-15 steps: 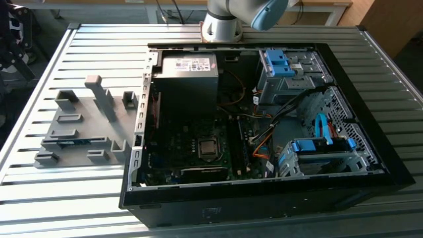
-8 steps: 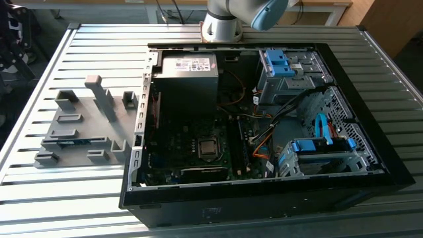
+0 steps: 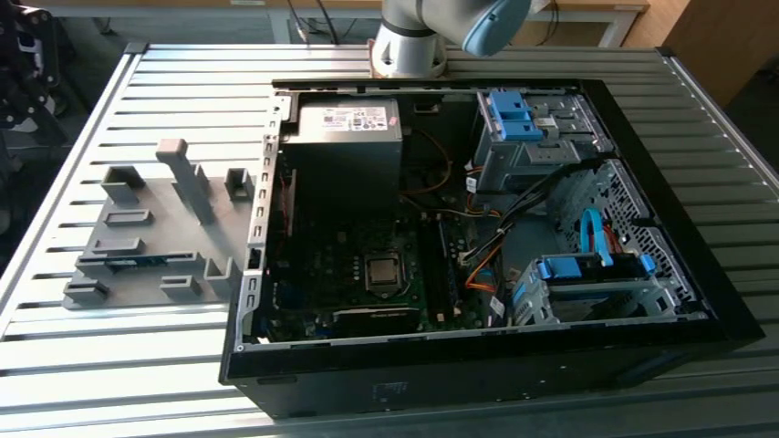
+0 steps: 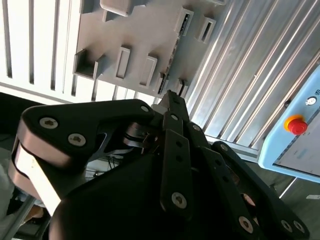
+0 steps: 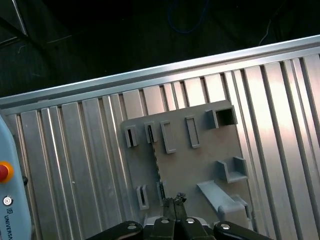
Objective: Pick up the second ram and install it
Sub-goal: 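Pick up the second ram and move it above second insertion slot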
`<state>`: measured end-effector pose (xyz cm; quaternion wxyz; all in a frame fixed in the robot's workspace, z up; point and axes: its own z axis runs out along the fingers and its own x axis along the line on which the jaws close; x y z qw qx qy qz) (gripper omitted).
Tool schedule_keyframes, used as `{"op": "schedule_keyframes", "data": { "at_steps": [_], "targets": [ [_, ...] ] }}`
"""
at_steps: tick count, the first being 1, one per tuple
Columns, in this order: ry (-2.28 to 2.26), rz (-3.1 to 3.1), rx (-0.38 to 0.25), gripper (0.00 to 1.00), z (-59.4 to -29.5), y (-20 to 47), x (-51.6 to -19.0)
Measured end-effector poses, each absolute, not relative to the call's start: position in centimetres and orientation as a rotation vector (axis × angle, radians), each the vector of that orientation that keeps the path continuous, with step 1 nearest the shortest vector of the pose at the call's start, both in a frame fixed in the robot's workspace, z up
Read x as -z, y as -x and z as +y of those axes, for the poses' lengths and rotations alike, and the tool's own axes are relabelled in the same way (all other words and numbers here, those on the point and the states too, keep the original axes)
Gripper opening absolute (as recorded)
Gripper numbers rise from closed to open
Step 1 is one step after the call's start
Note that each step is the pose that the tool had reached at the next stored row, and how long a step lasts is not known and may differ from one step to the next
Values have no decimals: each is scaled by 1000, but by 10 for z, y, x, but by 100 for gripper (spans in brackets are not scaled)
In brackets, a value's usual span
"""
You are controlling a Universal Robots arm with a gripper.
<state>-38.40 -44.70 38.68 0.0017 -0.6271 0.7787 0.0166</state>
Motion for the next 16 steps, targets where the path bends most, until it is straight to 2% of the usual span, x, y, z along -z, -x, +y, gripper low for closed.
{"op": "schedule_keyframes", "data": {
  "at_steps": [16],
  "targets": [
    [2227,2210,-60,11,-447,385,-383]
  ]
}}
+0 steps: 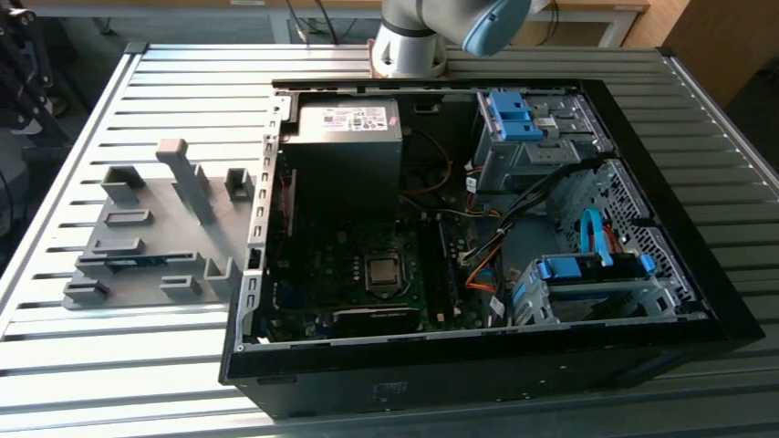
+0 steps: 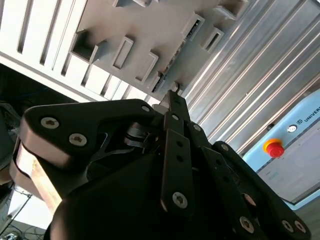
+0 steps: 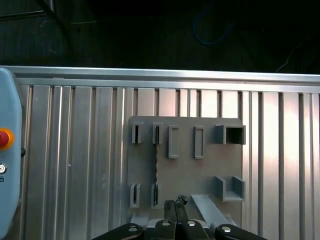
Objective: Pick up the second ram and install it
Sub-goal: 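Pick up the second ram and move it above second insertion slot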
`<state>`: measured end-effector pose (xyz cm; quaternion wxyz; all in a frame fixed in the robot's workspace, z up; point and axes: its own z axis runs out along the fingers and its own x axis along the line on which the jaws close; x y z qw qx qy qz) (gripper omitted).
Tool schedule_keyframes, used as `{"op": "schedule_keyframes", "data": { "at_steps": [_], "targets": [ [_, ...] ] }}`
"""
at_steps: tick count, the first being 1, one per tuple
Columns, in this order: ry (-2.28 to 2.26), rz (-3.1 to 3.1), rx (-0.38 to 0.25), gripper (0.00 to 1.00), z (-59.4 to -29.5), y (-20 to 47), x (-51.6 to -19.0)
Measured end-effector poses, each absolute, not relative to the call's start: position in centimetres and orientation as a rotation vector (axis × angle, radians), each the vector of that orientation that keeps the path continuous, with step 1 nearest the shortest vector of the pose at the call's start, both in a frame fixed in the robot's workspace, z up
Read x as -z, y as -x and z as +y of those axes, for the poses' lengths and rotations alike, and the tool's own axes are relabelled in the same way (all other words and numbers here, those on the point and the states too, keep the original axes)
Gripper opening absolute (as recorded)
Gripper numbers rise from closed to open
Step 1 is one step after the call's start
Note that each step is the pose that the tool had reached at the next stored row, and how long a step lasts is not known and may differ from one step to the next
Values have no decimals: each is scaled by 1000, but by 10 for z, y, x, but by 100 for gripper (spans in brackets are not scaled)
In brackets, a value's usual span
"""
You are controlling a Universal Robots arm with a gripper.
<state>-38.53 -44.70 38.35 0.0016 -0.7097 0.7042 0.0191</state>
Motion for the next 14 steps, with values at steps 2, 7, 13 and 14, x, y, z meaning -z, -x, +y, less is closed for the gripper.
{"op": "schedule_keyframes", "data": {
  "at_steps": [2,7,13,14],
  "targets": [
    [2228,2210,-60,11,-447,385,-383],
    [2227,2210,-60,30,-447,386,-383],
    [2211,2227,-60,36,-447,388,-376],
    [2201,2236,-60,43,-447,388,-374]
  ]
}}
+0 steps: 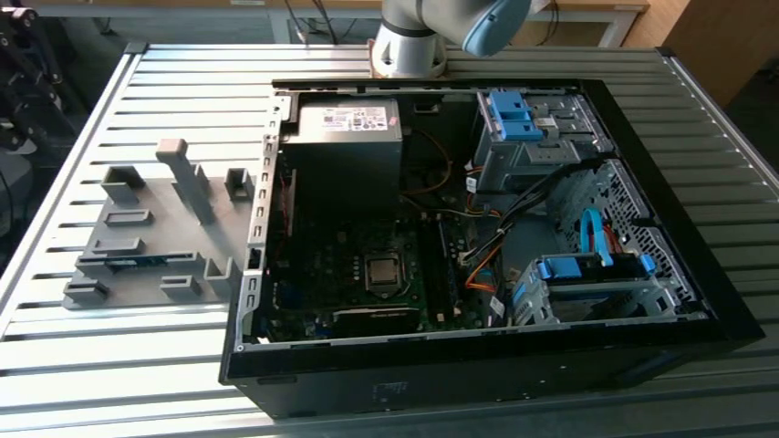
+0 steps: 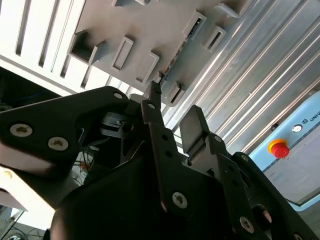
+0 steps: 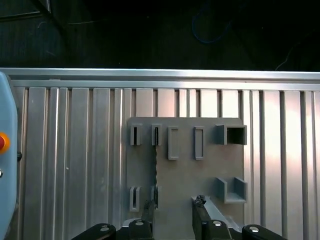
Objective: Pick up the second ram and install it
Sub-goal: 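Pick up the second ram and move it above second insertion slot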
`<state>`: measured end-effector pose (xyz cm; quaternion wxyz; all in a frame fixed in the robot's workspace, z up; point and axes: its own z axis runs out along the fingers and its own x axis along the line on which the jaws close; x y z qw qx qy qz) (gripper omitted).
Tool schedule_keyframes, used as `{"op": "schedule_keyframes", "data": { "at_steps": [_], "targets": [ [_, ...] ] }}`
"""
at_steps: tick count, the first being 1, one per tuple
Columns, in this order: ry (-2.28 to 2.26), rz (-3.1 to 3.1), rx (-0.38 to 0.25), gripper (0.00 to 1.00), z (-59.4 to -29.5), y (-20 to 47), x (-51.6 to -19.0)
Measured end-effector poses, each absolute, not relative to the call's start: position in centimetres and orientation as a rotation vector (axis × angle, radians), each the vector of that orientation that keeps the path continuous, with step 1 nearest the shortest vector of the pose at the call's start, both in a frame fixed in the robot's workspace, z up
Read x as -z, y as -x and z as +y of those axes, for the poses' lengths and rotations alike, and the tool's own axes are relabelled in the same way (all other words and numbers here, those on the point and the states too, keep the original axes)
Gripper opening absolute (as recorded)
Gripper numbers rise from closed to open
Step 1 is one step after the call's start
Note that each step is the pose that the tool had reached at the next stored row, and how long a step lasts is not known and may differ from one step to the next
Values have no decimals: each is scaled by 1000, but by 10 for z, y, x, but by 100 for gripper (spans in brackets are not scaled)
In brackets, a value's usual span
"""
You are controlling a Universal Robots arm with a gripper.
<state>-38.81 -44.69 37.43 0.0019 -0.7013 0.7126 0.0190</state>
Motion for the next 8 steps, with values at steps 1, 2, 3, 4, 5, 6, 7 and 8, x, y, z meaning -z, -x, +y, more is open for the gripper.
{"op": "schedule_keyframes", "data": {
  "at_steps": [1,2,3,4,5,6,7,8],
  "targets": [
    [2189,2247,-59,43,-447,388,-372],
    [2178,2258,-59,43,-447,389,-371],
    [2166,2268,-59,43,-447,389,-369],
    [2157,2277,-59,43,-447,390,-367],
    [2154,2280,-59,43,-447,391,-367],
    [2154,2280,-59,43,-447,392,-366],
    [2153,2280,-59,43,-447,394,-366],
    [2153,2279,-59,43,-447,395,-365]
  ]
}}
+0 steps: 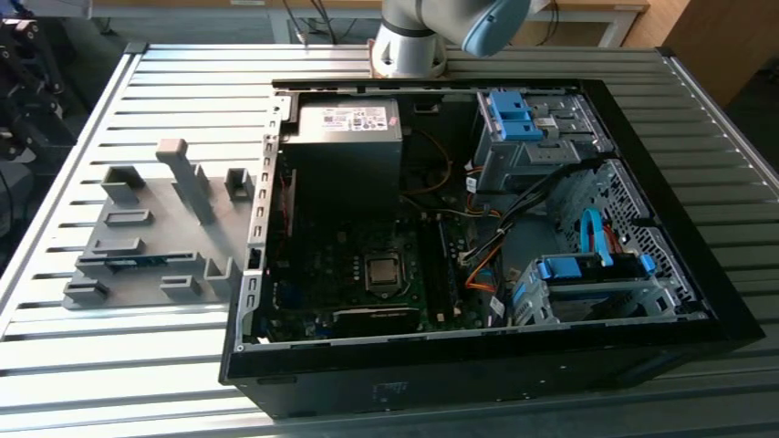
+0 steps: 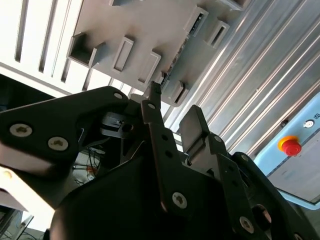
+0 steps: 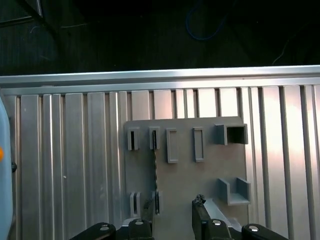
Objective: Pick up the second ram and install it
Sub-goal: 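Pick up the second ram and move it above second insertion slot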
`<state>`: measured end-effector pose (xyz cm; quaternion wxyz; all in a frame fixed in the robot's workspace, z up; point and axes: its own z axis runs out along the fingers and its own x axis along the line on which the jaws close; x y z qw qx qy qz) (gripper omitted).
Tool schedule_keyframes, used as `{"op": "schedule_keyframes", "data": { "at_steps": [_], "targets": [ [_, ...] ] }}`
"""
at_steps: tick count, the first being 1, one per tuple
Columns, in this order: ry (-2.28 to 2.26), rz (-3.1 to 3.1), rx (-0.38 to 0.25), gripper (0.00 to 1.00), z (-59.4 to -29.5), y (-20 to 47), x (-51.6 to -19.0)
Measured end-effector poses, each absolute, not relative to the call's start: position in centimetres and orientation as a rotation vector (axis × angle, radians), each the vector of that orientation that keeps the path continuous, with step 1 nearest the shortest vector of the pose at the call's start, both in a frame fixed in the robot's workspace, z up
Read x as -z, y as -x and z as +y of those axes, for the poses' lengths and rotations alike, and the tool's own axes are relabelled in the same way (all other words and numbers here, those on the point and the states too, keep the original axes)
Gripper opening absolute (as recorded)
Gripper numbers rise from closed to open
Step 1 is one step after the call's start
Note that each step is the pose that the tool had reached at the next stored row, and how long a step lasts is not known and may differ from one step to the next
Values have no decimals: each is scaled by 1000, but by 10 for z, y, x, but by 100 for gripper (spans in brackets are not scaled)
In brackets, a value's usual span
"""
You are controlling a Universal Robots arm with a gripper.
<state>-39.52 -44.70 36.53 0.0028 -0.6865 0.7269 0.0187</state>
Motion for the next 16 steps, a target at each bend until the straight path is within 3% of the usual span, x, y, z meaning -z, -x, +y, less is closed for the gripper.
{"op": "schedule_keyframes", "data": {
  "at_steps": [16],
  "targets": [
    [2150,2277,-64,43,-447,402,-357]
  ]
}}
